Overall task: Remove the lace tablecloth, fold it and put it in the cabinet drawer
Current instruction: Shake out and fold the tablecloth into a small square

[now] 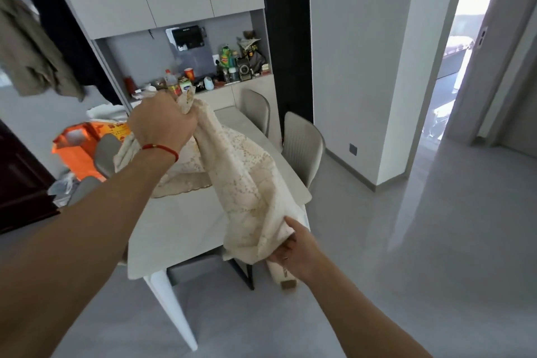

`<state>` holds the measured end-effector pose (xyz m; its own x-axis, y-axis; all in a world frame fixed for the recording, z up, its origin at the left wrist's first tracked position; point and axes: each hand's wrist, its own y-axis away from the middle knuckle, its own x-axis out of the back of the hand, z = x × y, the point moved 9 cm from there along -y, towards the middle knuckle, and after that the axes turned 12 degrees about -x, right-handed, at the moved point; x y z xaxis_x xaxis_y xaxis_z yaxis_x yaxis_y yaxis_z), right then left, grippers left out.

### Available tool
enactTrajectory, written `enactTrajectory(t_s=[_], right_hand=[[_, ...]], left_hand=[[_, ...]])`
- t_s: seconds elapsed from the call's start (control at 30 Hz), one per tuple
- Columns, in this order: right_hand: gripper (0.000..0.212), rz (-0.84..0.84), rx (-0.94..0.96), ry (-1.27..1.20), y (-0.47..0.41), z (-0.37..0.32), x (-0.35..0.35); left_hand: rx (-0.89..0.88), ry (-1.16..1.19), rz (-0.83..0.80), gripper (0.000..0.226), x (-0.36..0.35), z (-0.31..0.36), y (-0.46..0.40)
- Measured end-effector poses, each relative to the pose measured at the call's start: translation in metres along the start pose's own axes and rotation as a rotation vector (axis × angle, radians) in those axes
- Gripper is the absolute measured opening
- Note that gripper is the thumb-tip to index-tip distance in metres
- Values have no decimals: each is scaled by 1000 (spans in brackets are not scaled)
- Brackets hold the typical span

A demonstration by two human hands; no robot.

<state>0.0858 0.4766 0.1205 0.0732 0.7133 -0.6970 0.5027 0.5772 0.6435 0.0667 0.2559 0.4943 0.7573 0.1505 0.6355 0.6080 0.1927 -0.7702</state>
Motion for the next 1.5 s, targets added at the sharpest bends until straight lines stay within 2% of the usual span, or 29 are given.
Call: enactTrajectory(t_s=[0.07, 0.13, 0.23, 0.3, 0.37, 0.47, 0.5, 0.57, 0.63, 0.7, 0.77, 0.83, 0.9, 0.97, 1.03, 1.1, 1.17, 1.2, 1.27, 1.3, 1.37, 1.4, 1.5], right_hand=[[45, 97, 85, 31, 1, -22, 12], [36, 293, 213, 62, 11, -51, 36], [35, 715, 505, 417, 57, -115, 73], [28, 854, 610, 537, 87, -150, 88], [22, 864, 616, 506, 103, -178, 101], [46, 683, 418, 373, 100, -187, 114], [51, 671, 370, 406, 97, -186, 118], [56, 811, 384, 694, 96, -189, 129], [60, 961, 477, 895, 102, -194, 135], [66, 1020, 534, 963, 104, -201, 140], [72, 1076, 514, 975, 105, -210, 148], [62, 963, 461, 864, 98, -212, 153], [44, 639, 405, 622, 82, -202, 149], [69, 388, 420, 444, 76, -193, 147], [86, 322, 488, 409, 77, -186, 154], [75, 383, 582, 400, 80, -179, 164], [61, 576, 644, 466, 84, -177, 168], [65, 644, 625, 515, 82, -173, 166], [84, 675, 526, 597, 68, -157, 154], [90, 718, 490, 718, 62, -149, 144], [86, 814, 405, 1018, 48, -125, 128], [81, 805, 351, 1105, 37, -109, 121], [62, 625, 236, 1156, 14, -58, 96]], left_hand=[[21, 13, -27, 39, -5, -13, 5], [51, 52, -93, 33, -15, -30, 8], [48, 192, -264, 42, -37, -62, 14], [27, 264, -408, 44, -51, -75, 24], [19, 302, -490, 47, -63, -78, 39], [24, 321, -519, 47, -74, -72, 55], [44, 357, -528, 47, -79, -74, 57], [77, 405, -587, 46, -88, -78, 58], [34, 415, -668, 44, -96, -74, 60], [-25, 435, -702, 41, -99, -64, 63], [-77, 423, -706, 43, -101, -51, 64], [-104, 385, -704, 45, -102, -39, 63], [-97, 354, -688, 47, -103, -33, 59], [-45, 344, -666, 50, -102, -34, 54], [13, 339, -652, 55, -101, -40, 48], [38, 326, -658, 58, -101, -43, 45], [41, 309, -667, 57, -100, -40, 43], [41, 299, -671, 55, -100, -36, 42], [53, 295, -673, 51, -101, -24, 42], [60, 291, -675, 49, -101, -17, 42], [62, 264, -682, 41, -100, -3, 39], [60, 250, -680, 38, -99, 3, 36], [-6, 192, -668, 33, -91, 20, 27]])
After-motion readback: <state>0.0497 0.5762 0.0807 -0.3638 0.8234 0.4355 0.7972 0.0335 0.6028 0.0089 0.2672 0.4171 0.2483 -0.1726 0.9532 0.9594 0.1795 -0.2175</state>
